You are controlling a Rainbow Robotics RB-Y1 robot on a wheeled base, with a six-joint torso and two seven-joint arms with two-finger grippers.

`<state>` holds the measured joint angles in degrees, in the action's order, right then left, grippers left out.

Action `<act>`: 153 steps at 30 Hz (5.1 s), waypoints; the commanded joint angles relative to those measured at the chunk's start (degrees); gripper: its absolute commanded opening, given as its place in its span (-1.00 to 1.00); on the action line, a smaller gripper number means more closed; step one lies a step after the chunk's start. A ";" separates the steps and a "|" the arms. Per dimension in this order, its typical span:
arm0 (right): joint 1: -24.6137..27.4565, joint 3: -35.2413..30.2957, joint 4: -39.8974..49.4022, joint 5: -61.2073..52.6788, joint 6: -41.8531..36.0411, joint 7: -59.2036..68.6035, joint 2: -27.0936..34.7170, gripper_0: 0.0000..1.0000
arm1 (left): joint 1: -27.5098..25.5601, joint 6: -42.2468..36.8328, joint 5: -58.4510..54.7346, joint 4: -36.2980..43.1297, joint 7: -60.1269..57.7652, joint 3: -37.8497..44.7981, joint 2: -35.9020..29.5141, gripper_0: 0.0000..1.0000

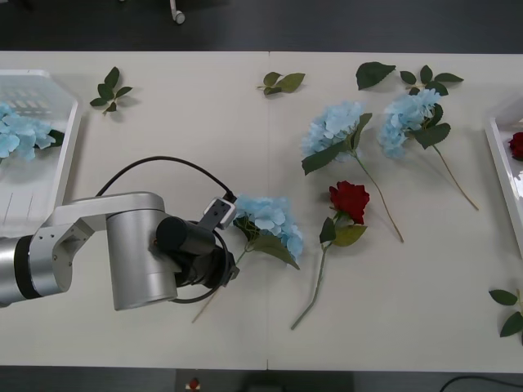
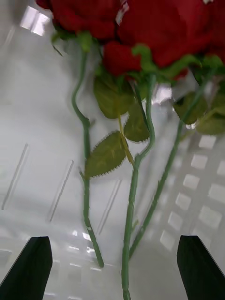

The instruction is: Put the red flowers into the right box and the blue flowers into the left box

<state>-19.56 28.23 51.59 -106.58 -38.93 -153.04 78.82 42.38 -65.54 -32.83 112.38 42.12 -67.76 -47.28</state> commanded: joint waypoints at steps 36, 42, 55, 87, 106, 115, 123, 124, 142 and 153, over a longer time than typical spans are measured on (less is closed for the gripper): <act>-23.15 11.59 29.27 43.65 -8.36 59.53 -15.09 0.55 | 4.47 0.24 3.47 -10.77 0.24 -5.63 10.02 1.00; -27.46 14.84 21.80 42.95 -7.21 58.74 -19.58 0.55 | 4.38 0.24 3.65 -10.86 0.33 -5.63 10.02 -1.00; -27.55 19.59 14.51 42.25 -0.09 56.71 -21.42 0.55 | 4.47 0.50 4.09 -10.77 0.33 -5.63 9.66 -1.00; -27.99 19.67 2.47 46.73 6.06 51.18 -29.24 0.55 | 5.26 -3.54 -18.59 1.71 20.72 25.22 -16.62 -1.00; -28.34 19.67 0.18 48.31 6.85 49.86 -30.91 -1.00 | -4.85 -8.81 -32.21 -26.33 51.40 58.09 -21.27 -1.00; -28.43 17.92 5.63 39.26 0.78 46.69 -26.70 -1.00 | -4.76 -8.55 -34.94 -41.54 63.26 63.81 -21.36 -1.00; -28.43 9.30 7.65 14.21 -13.01 29.56 -21.16 -1.00 | -4.76 -4.86 -33.18 -52.43 68.97 63.98 -19.16 -1.00; -28.43 8.60 6.69 9.99 -14.42 26.83 -20.90 -1.00 | -4.76 -4.24 -32.30 -53.31 69.15 63.98 -18.64 -1.00; -28.43 -4.67 3.96 -19.98 -32.44 0.55 -28.10 -1.00 | -4.76 12.54 -25.36 -63.95 68.45 56.34 -9.32 -1.00; -28.34 -13.11 3.96 -21.65 -32.61 -1.47 -44.98 -1.00 | -4.76 12.37 -25.44 -63.51 68.97 58.71 -9.58 1.00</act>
<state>-46.39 16.89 54.56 -128.00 -71.77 -152.81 36.86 36.24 -53.03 -58.24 48.19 110.65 -10.76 -55.07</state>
